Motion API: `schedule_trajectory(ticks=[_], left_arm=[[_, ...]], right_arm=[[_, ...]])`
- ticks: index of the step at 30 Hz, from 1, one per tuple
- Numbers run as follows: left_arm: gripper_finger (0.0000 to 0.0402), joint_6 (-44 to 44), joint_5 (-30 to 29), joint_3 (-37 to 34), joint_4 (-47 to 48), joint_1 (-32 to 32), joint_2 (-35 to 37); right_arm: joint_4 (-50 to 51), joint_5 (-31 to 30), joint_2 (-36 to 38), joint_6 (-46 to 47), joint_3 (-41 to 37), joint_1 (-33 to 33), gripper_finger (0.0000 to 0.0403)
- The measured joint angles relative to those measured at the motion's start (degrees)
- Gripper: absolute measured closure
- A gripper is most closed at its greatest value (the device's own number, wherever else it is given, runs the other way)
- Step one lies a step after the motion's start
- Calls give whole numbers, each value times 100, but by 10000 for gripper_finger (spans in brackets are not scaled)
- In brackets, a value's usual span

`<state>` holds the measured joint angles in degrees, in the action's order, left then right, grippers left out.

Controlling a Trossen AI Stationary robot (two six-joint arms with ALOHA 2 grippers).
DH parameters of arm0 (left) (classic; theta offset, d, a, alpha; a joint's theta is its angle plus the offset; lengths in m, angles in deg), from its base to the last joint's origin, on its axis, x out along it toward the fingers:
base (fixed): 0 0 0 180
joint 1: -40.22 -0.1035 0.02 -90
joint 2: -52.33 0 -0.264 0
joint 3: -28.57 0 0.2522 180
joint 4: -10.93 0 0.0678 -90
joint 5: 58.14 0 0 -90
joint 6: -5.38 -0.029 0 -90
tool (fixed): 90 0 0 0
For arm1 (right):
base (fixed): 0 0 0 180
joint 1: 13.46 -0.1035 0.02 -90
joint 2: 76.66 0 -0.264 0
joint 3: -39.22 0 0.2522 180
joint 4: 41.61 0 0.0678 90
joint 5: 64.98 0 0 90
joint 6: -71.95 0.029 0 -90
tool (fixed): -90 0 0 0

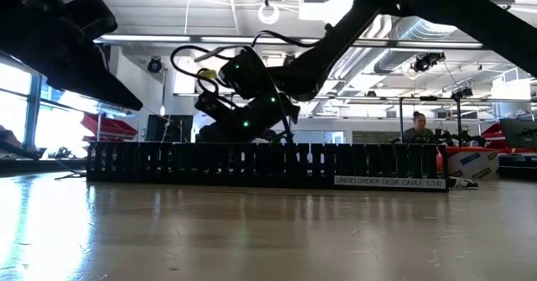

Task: Ziptie cables
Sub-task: Close the cable duct cover

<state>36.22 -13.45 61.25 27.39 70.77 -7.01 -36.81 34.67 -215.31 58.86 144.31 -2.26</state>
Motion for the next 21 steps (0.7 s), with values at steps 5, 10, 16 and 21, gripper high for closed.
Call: schedule_trajectory(ticks=[5, 10, 16, 21], left_arm=[[357, 60, -198, -29, -11, 144, 0], [357, 58, -248, -27, -15, 177, -2], [357, 52, -380, -20, -142, 177, 0], [357, -11, -380, 113, -109, 215, 58]], right_arm=[[-154, -42, -5, 231, -328, -1, 111], [-319, -53, 17, 438, -635, 2, 170], [-364, -93, 28, 610, -704, -13, 191], [-169, -300, 186, 776, -733, -26, 191]])
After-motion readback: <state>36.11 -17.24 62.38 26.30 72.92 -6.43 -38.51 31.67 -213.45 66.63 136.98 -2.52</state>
